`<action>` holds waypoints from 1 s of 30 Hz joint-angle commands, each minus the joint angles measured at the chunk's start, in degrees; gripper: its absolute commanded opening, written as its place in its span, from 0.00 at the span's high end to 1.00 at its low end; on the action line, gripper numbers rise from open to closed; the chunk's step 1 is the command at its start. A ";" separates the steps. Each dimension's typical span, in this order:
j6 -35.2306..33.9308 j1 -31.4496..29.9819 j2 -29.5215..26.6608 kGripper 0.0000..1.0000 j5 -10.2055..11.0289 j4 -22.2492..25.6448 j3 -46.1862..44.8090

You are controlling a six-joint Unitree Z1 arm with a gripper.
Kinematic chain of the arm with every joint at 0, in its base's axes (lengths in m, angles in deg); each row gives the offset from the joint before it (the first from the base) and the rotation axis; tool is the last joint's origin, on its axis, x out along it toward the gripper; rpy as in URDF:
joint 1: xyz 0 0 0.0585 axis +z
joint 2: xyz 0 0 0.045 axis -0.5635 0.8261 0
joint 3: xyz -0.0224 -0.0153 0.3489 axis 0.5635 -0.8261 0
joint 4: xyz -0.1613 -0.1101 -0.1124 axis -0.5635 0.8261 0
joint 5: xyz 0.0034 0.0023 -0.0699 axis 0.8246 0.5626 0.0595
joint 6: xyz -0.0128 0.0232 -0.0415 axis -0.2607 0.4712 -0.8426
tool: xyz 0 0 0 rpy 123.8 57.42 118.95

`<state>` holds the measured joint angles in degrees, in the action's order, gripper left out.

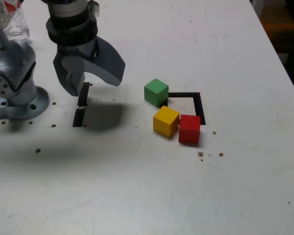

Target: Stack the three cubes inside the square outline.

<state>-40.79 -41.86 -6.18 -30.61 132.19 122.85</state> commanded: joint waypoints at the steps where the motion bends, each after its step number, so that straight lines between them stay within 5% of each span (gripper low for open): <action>1: 0.00 -0.08 -0.14 0.04 0.09 -0.82 -0.38; 8: 0.02 -0.08 -0.07 0.06 0.32 -2.15 -0.08; 17: 0.04 -0.16 1.32 0.07 -2.66 -1.90 3.07; 30: -0.39 -5.83 8.35 0.07 -4.50 7.54 19.53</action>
<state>-41.20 -47.11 1.64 -35.05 139.43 141.28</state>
